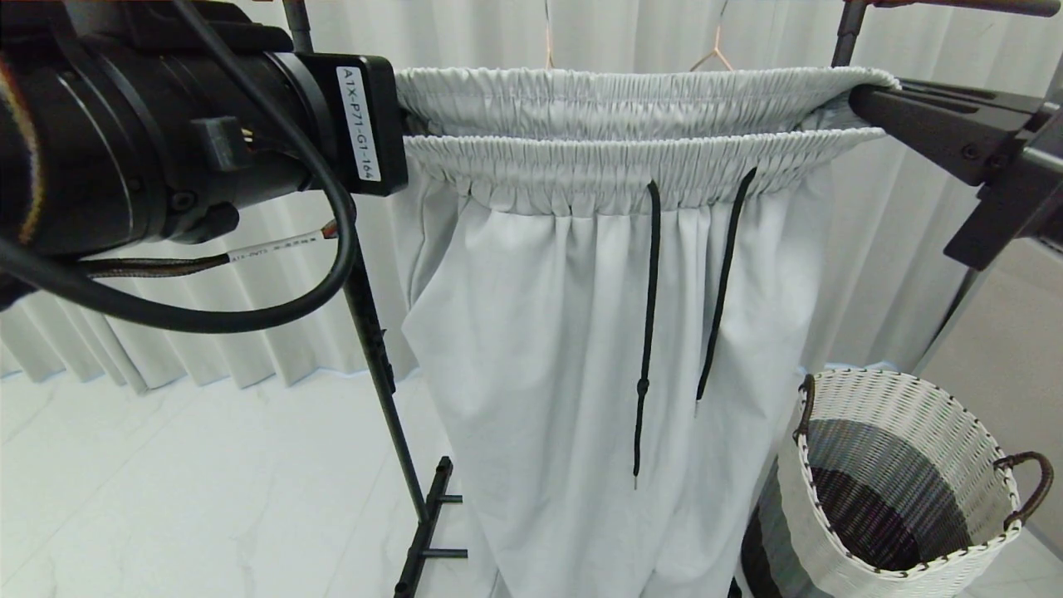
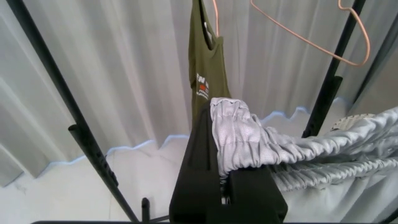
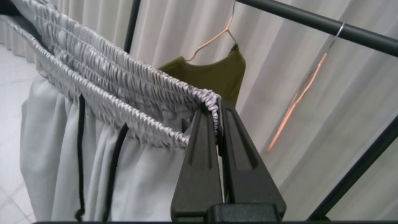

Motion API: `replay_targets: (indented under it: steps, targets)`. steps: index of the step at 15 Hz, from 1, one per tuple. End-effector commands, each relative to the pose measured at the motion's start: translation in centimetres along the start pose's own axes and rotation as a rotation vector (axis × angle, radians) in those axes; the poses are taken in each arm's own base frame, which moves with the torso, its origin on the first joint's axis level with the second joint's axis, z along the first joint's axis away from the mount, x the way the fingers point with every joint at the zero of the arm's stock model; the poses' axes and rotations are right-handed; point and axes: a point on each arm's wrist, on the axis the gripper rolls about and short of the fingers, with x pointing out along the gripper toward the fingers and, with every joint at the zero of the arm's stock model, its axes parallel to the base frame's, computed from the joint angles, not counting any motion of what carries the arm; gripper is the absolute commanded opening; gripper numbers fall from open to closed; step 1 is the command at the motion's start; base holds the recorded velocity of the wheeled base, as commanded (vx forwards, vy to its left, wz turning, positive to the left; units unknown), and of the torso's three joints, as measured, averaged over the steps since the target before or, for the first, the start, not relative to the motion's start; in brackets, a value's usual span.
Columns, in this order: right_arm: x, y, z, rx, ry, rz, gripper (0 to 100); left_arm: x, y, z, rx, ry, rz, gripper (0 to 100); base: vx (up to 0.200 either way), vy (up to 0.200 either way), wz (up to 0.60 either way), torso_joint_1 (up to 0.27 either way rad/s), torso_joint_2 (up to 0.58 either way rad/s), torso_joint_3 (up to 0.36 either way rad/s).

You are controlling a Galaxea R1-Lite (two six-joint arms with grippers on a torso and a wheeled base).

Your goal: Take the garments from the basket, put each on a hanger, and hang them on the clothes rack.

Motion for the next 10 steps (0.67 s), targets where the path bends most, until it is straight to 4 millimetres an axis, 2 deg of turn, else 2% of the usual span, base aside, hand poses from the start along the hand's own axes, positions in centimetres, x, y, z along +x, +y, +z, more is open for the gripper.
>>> replay_targets:
  steps: [1, 10]
  targets:
    - [-0.2, -0.09, 0.15, 0.0, -0.003, -0.014, 0, -0.11, 0.08, 0.11, -0.002, -0.004, 0.002, 0, 0.0, 0.0, 0.0, 0.0, 0.0, 0.0]
    - [-0.03, 0.01, 0.03, -0.007, 0.012, -0.038, 0, -0.29, 0.16, 0.3, -0.004, -0.011, 0.001, 0, 0.0, 0.0, 0.0, 0.0, 0.0, 0.0]
